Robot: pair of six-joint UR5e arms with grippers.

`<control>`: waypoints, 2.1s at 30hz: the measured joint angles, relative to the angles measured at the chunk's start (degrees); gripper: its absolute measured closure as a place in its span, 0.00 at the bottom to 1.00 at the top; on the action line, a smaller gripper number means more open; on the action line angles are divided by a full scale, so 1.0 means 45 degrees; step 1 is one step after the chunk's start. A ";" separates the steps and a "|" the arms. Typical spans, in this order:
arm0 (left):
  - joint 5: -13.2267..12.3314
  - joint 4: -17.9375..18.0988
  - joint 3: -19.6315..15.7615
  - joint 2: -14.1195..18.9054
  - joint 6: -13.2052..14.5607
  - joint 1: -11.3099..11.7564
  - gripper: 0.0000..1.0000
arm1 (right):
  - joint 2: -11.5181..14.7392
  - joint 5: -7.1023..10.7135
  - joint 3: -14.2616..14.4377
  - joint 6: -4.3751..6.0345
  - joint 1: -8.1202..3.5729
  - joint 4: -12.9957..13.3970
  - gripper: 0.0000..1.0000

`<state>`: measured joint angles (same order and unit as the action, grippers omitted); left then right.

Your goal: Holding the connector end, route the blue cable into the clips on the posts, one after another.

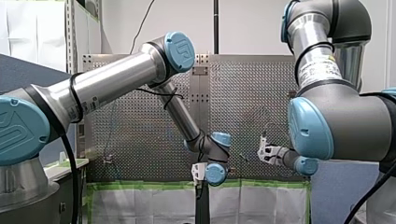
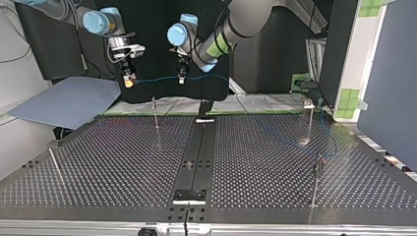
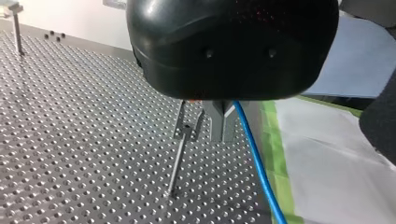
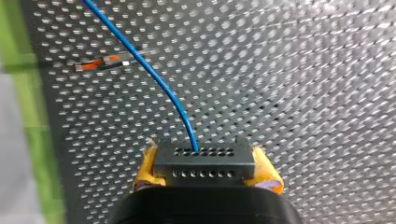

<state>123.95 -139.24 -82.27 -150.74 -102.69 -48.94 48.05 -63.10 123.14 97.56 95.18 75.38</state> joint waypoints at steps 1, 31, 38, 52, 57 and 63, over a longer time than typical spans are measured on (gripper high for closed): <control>0.0003 0.0050 0.0004 0.0000 0.0014 -0.0002 1.00 | -0.0016 -0.0117 -0.0073 -0.0063 0.0071 0.0058 1.00; 0.0850 0.1671 0.0540 -0.0851 0.1200 -0.0164 1.00 | -0.1988 -0.3136 -0.0591 -0.0733 0.0270 -0.0548 1.00; 0.0833 0.1350 0.1299 -0.1371 0.1272 -0.0265 1.00 | -0.2488 -0.3152 -0.0921 -0.0797 0.0250 -0.0570 1.00; 0.0812 0.0619 0.2624 -0.1411 0.1607 -0.0702 1.00 | -0.2569 -0.2313 -0.1486 -0.1037 0.0306 -0.0897 1.00; 0.0788 0.0608 0.2657 -0.1417 0.1677 -0.0627 1.00 | -0.2511 -0.1882 -0.1597 -0.0983 0.0195 -0.0991 1.00; 0.0590 0.0607 0.2664 -0.1466 0.1686 -0.0496 1.00 | -0.2468 -0.1673 -0.2044 -0.0903 0.0001 -0.1593 1.00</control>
<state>126.60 -136.51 -70.29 -157.34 -95.11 -51.17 36.95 -70.63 113.94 93.50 95.19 68.21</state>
